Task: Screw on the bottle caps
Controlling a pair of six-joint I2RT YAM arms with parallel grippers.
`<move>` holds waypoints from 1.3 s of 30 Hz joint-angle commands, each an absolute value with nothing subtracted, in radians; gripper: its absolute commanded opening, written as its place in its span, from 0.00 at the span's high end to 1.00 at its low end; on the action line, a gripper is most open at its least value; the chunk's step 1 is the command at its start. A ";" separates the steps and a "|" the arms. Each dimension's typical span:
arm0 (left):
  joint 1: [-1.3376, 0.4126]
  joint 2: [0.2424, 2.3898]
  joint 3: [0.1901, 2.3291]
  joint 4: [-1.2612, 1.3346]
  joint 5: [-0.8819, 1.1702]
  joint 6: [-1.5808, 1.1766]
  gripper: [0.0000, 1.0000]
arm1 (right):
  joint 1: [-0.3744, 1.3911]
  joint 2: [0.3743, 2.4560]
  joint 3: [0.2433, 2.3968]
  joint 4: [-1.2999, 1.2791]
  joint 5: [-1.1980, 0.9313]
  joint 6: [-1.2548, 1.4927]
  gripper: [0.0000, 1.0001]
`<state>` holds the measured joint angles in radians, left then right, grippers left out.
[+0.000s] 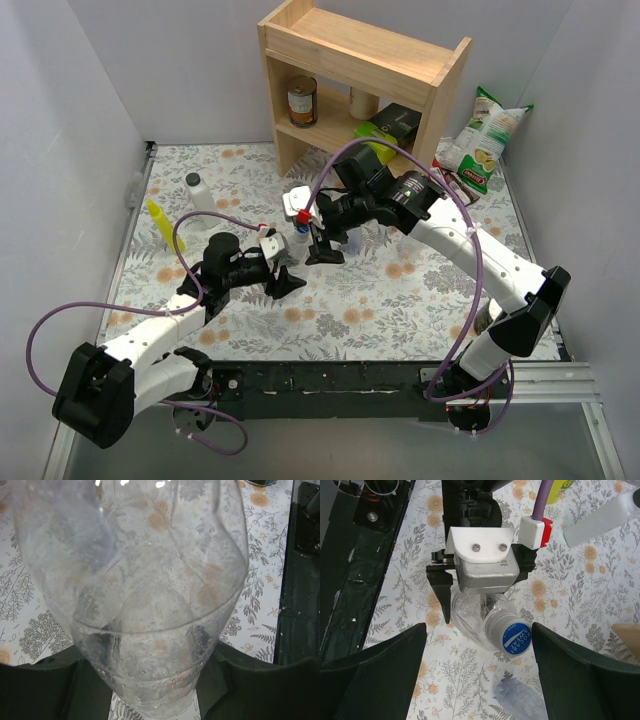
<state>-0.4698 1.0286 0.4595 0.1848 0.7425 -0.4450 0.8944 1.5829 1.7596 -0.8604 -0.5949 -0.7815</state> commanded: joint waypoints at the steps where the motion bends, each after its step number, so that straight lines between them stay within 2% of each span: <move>1: -0.466 1.014 0.468 0.276 0.683 -0.500 1.00 | 0.894 1.609 1.796 -0.951 -0.581 -0.758 0.10; 12: -0.425 1.015 0.443 0.360 0.635 -0.603 1.00 | 0.894 1.569 1.729 -1.000 -0.535 -0.693 0.14; 19: -0.422 1.026 0.453 0.287 0.689 -0.499 1.00 | 0.881 1.549 1.755 -1.022 -0.502 -0.684 0.18; 23: -0.439 1.031 0.466 0.201 0.756 -0.418 1.00 | 0.864 1.549 1.798 -0.925 -0.457 -0.655 0.12; 27: -0.459 1.043 0.489 0.158 0.784 -0.394 1.00 | 0.865 1.568 1.821 -0.842 -0.514 -0.661 0.04; 39: -0.465 1.055 0.517 0.172 0.775 -0.416 1.00 | 0.880 1.595 1.796 -0.856 -0.629 -0.689 0.04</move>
